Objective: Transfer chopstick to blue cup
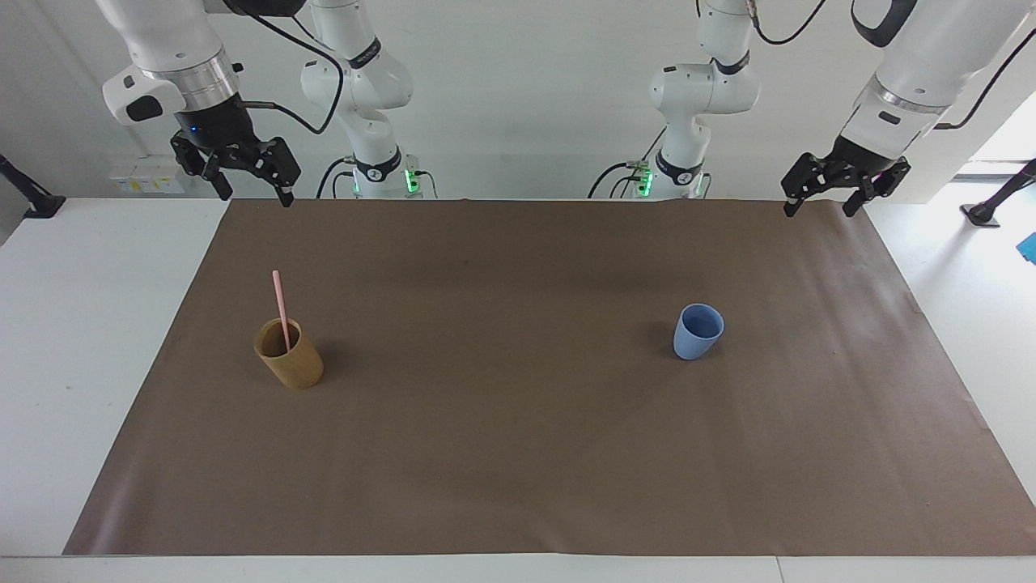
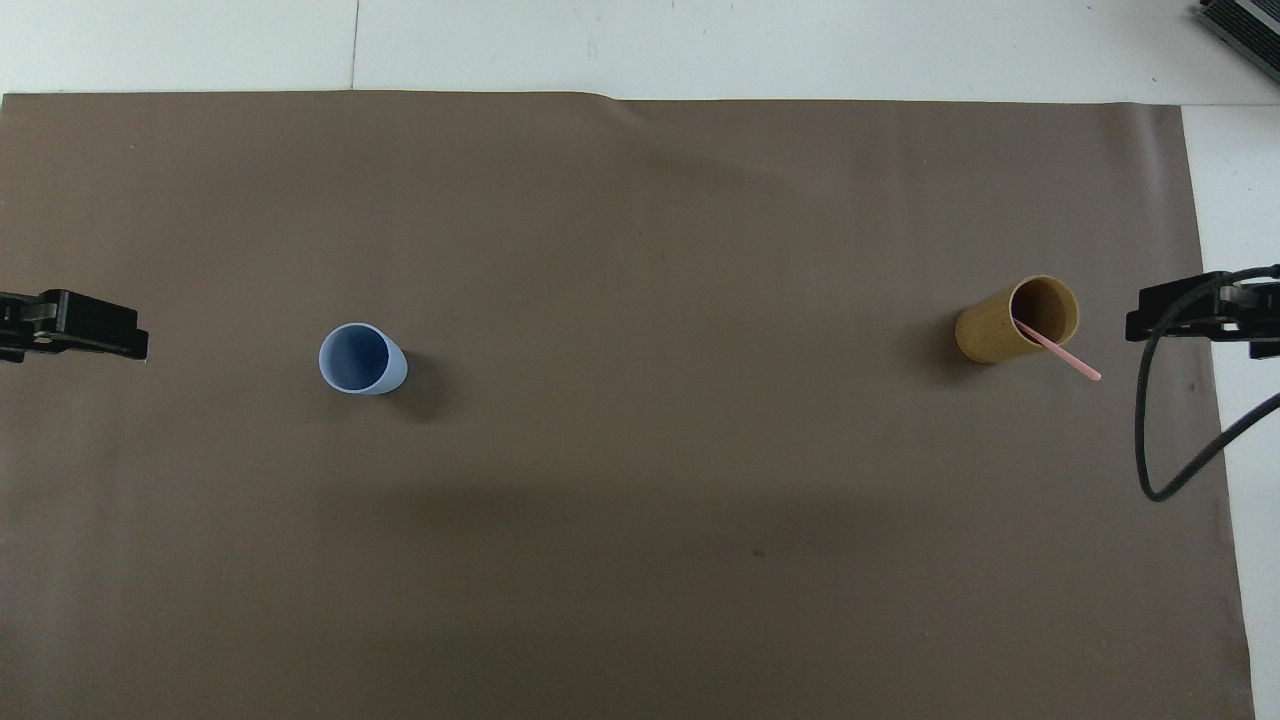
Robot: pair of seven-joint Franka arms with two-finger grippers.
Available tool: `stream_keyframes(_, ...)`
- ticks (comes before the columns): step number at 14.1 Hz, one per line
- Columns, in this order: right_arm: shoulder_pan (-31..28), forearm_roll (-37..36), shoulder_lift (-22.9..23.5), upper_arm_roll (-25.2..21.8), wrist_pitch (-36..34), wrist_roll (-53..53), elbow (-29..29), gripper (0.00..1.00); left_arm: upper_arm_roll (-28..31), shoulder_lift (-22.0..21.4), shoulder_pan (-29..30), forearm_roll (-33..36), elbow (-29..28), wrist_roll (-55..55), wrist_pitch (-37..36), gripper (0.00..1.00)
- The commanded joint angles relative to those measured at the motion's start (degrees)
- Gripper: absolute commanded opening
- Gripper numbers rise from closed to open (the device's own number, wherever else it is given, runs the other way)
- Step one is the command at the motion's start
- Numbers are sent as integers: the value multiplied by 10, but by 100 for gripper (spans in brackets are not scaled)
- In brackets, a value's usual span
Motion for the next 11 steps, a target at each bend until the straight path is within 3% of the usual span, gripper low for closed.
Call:
stream_keyframes(1, -4, 6, -4, 3, 0, -4, -5, 100, -3, 2, 7, -6, 9, 6, -7, 100)
stream_keyframes(11, -8, 6, -3, 3, -1, -7, -3, 100, -3, 2, 7, -6, 9, 7, -7, 100)
